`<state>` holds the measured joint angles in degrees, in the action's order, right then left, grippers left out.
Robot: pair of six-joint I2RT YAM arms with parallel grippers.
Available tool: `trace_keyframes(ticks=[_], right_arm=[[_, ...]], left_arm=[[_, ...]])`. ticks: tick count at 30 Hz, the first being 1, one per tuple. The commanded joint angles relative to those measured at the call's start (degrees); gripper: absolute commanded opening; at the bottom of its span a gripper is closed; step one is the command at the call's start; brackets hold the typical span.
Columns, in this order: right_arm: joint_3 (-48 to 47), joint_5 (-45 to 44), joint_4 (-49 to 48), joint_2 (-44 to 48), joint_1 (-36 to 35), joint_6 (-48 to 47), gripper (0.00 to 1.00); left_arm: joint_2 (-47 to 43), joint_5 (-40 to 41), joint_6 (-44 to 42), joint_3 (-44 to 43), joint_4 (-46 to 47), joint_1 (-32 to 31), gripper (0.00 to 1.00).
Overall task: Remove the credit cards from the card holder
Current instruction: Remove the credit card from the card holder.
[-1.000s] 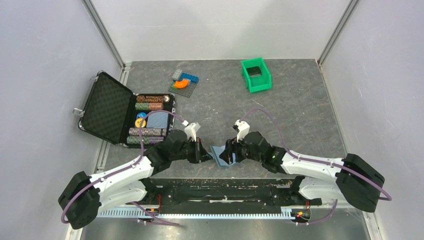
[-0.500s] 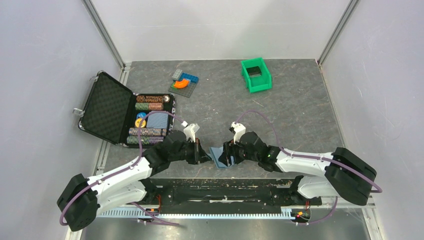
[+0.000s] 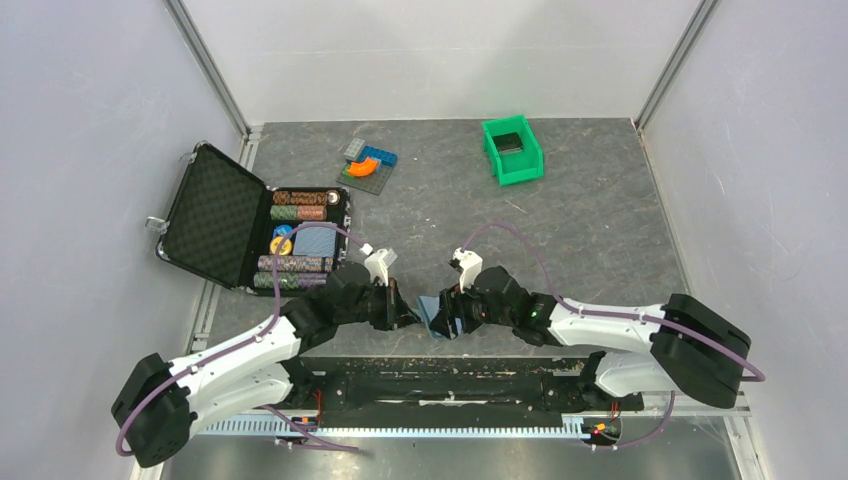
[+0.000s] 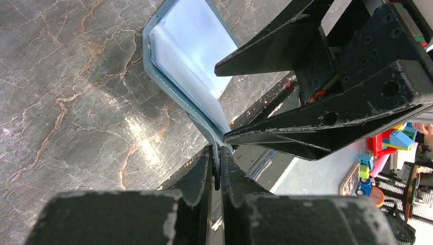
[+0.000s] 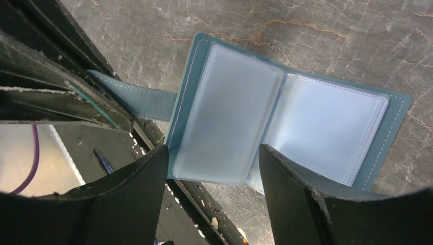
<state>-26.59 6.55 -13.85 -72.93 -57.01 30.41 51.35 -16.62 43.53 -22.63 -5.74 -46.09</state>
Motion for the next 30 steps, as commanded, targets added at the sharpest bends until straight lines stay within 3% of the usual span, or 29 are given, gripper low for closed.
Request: trace_keyframes(ticks=[1, 15, 30], right_arm=[[-4.8, -3.8, 2.7, -2.1, -1.1, -1.1, 0.67], [-5.0, -11.3, 8.7, -2.3, -1.4, -1.7, 0.56], [-5.4, -3.2, 4.0, -0.9, -1.7, -0.9, 0.68]], left_arm=[[-0.5, -0.3, -1.9, -0.8, 0.2, 0.1, 0.02], [1.1, -0.3, -2.1, -1.8, -2.2, 0.0, 0.02], [-0.2, -0.3, -2.8, -1.8, -3.1, 0.0, 0.02]])
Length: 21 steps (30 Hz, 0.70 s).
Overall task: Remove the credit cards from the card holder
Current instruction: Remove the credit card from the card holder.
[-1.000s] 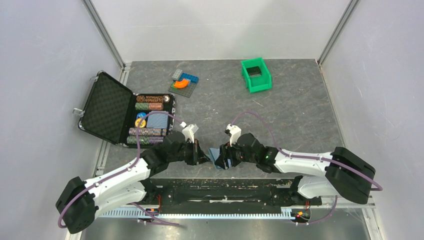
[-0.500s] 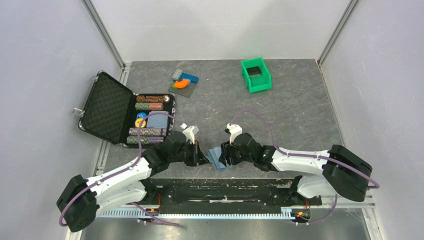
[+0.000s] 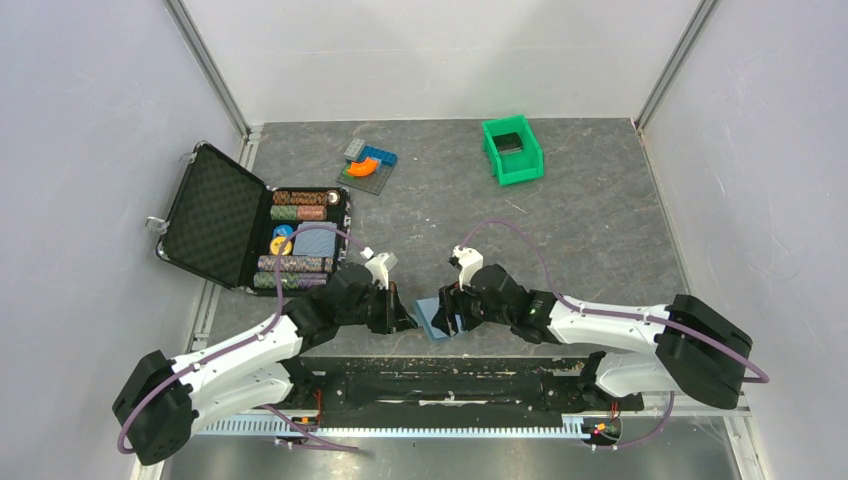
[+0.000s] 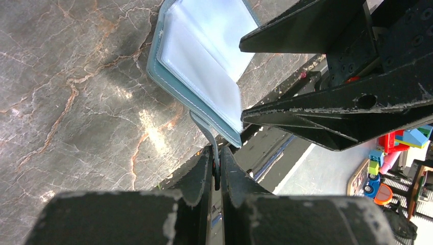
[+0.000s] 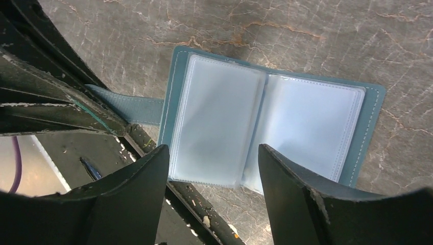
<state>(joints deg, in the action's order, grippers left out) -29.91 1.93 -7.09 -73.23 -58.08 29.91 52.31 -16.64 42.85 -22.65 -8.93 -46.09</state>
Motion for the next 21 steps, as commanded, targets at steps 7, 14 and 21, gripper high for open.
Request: trace_keyframes(ticks=[7, 14, 21], right_arm=[[-3.1, 2.3, -3.2, -3.6, -1.6, 0.2, 0.69], [-3.2, 0.6, -2.4, -5.5, -1.9, 0.0, 0.69], [-4.9, -5.7, 3.1, -5.9, -2.1, -0.7, 0.64]], left_arm=[[-1.6, -0.6, -1.9, -1.5, 0.4, 0.0, 0.02], [-2.2, -0.6, -1.6, -1.2, 0.1, 0.0, 0.02], [-2.7, -0.1, -2.1, -1.5, -1.3, 0.0, 0.02]])
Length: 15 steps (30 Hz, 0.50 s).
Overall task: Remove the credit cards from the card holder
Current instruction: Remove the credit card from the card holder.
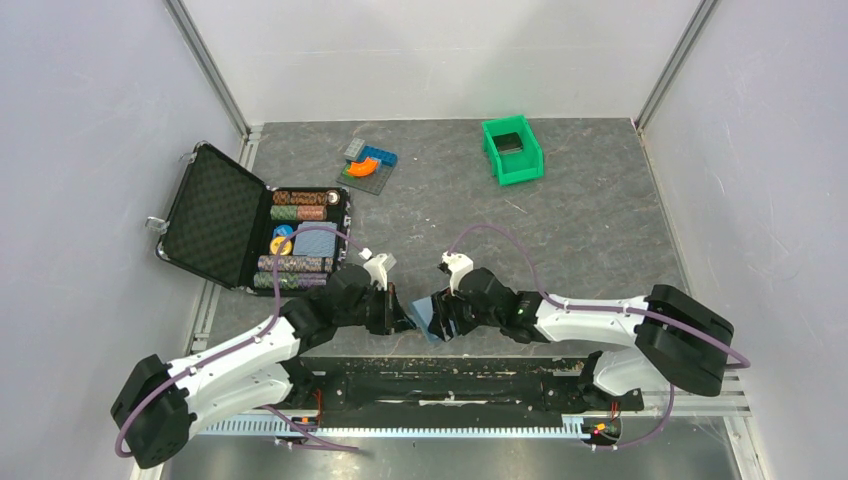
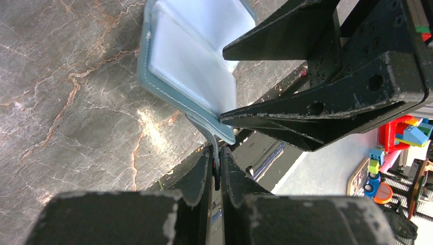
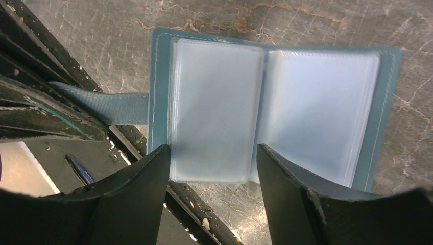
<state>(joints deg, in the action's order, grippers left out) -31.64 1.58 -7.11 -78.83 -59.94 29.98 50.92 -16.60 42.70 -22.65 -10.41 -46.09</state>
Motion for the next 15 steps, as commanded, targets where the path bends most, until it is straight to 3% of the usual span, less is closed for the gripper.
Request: trace_keyframes(ticks=[1, 15], right_arm=[[-3.3, -6.0, 3.8, -0.1, -0.3, -0.8, 0.63], [-3.9, -14.6, 8.6, 2.6, -0.5, -2.9, 0.58]], left_arm=[[-1.6, 0.0, -2.1, -1.5, 0.1, 0.0, 0.02], [-1.9, 1.2, -2.4, -1.3, -2.3, 0.0, 0.02]])
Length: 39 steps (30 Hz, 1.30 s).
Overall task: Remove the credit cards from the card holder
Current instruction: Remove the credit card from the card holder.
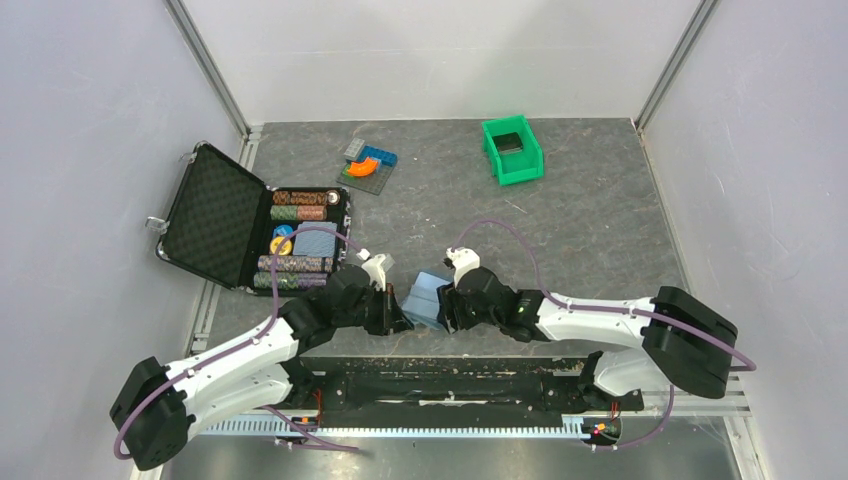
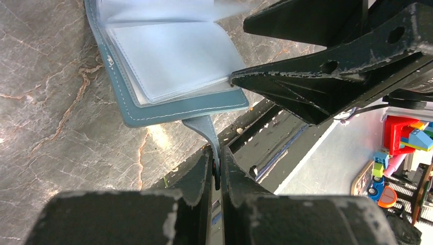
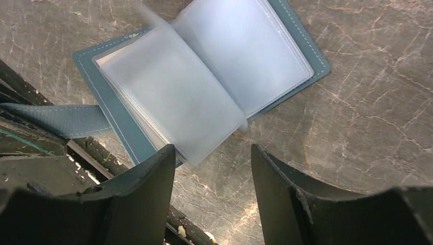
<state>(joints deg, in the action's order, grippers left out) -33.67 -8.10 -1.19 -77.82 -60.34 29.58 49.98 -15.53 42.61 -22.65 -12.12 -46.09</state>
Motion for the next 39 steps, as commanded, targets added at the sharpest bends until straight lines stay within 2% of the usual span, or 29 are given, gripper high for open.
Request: trace_keyframes(ticks=[1, 4, 12, 23, 27, 29, 35, 39], right_arm=[[-2.1, -5.0, 2.5, 1.7, -0.1, -2.9, 0.58], [-3.1, -4.2, 1.6, 1.6, -0.1, -4.8, 0.58], [-7.1, -10.5, 4.0, -0.5, 0.4, -7.8, 0.58], [-8.1, -7.5, 2.6, -4.0, 3.2, -9.6, 0.57], [-5.7, -0.4, -3.6, -4.0, 4.5, -11.0, 0.55], [-5.1, 2.5, -5.3, -4.5, 5.3, -10.6, 0.53], [-7.1, 3.4, -5.1, -4.7, 8.1, -11.2, 0.51], [-9.1, 7.5, -5.6, -7.8, 11.4, -12.9, 0.55]], left_arm=[[-1.1, 0.1, -2.2, -1.3, -0.6, 0.0, 0.02], [-1.5, 0.2, -1.8, -0.8, -0.6, 0.0, 0.02], [-2.0, 0.4, -1.3, -0.3, -0.9, 0.0, 0.02], [-2.3, 3.3, 0.2, -0.5, -3.7, 0.0, 0.04], [-3.2, 7.3, 1.9, -1.2, -7.9, 0.0, 0.16], [-4.0, 9.7, 2.5, -1.8, -10.1, 0.0, 0.3], [-6.9, 15.2, 2.4, -5.4, -15.7, 0.0, 0.51], [-6.1, 18.0, 1.4, -7.9, -16.4, 0.0, 0.54]])
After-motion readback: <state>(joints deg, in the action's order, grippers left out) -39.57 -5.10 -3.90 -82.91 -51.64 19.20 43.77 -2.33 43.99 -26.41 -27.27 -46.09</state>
